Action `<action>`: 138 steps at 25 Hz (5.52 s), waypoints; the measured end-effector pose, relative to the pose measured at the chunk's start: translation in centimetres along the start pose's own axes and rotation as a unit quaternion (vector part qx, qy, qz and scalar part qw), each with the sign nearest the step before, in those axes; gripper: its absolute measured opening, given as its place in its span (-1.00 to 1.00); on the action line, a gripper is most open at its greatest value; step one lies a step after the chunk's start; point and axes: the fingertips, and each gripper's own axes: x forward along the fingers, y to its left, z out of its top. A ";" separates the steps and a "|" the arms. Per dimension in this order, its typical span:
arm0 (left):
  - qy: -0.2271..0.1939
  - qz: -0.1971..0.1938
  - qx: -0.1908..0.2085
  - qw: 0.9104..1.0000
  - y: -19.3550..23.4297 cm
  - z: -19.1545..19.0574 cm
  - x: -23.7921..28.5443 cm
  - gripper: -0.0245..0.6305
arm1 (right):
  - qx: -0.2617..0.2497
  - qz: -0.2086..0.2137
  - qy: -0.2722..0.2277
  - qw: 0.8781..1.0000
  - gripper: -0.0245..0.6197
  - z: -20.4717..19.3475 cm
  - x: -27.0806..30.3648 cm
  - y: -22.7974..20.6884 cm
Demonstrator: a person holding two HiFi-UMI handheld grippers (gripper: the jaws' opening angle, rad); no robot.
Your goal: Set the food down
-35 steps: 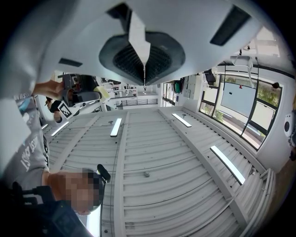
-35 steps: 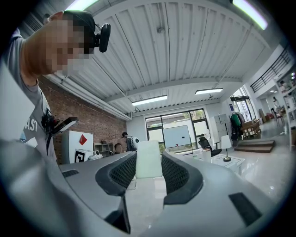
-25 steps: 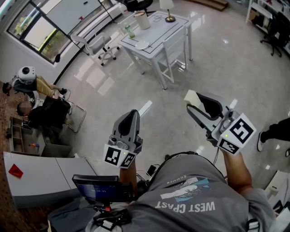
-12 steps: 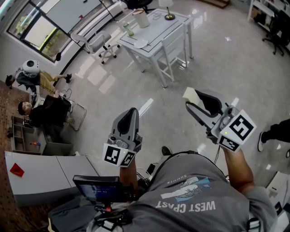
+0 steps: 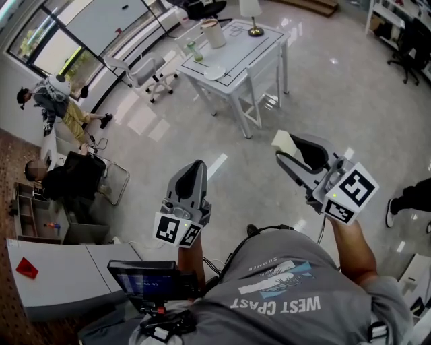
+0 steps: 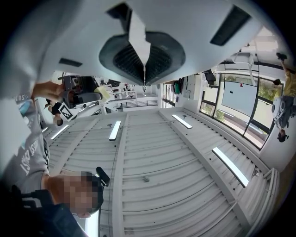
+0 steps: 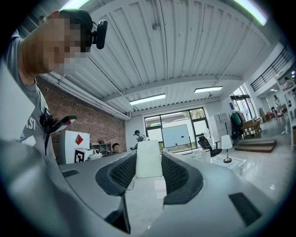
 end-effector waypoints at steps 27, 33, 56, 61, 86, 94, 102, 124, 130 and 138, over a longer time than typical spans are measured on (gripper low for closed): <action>0.007 -0.029 -0.016 0.999 12.1 -2.7 8.4 -0.89 | 0.011 -0.015 0.010 1.000 -0.41 0.6 12.6 -7.3; 0.005 -0.014 -0.006 1.000 11.9 -2.5 8.6 -0.89 | 0.008 0.007 0.008 1.000 -0.41 0.5 13.2 -7.8; 0.031 -0.004 -0.003 0.999 18.3 -6.1 17.9 -0.89 | 0.021 0.031 0.028 0.999 -0.41 -0.3 21.3 -18.2; 0.024 -0.021 -0.005 0.999 22.2 -5.7 19.1 -0.89 | 0.011 0.008 0.027 1.000 -0.41 0.6 24.6 -19.2; 0.030 -0.043 -0.015 0.999 31.1 -8.1 25.4 -0.89 | 0.013 -0.014 0.036 0.999 -0.41 0.0 33.6 -26.1; 0.030 -0.015 -0.003 0.999 31.1 -8.5 29.6 -0.89 | 0.009 0.021 0.035 0.999 -0.41 0.9 34.5 -30.7; 0.044 -0.002 -0.005 0.999 31.4 -10.1 32.0 -0.89 | 0.020 0.031 0.043 0.998 -0.41 -0.1 35.5 -34.4; 0.035 -0.053 -0.027 0.998 44.3 -11.6 33.2 -0.89 | 0.021 -0.031 0.082 0.996 -0.41 -2.9 48.5 -36.0; 0.039 -0.071 -0.038 0.996 46.1 -12.9 33.9 -0.89 | 0.042 -0.042 0.099 0.993 -0.41 -4.7 51.2 -37.2; 0.058 -0.054 -0.045 0.996 48.8 -15.4 34.3 -0.89 | 0.073 -0.032 0.132 0.988 -0.41 -9.1 55.9 -40.2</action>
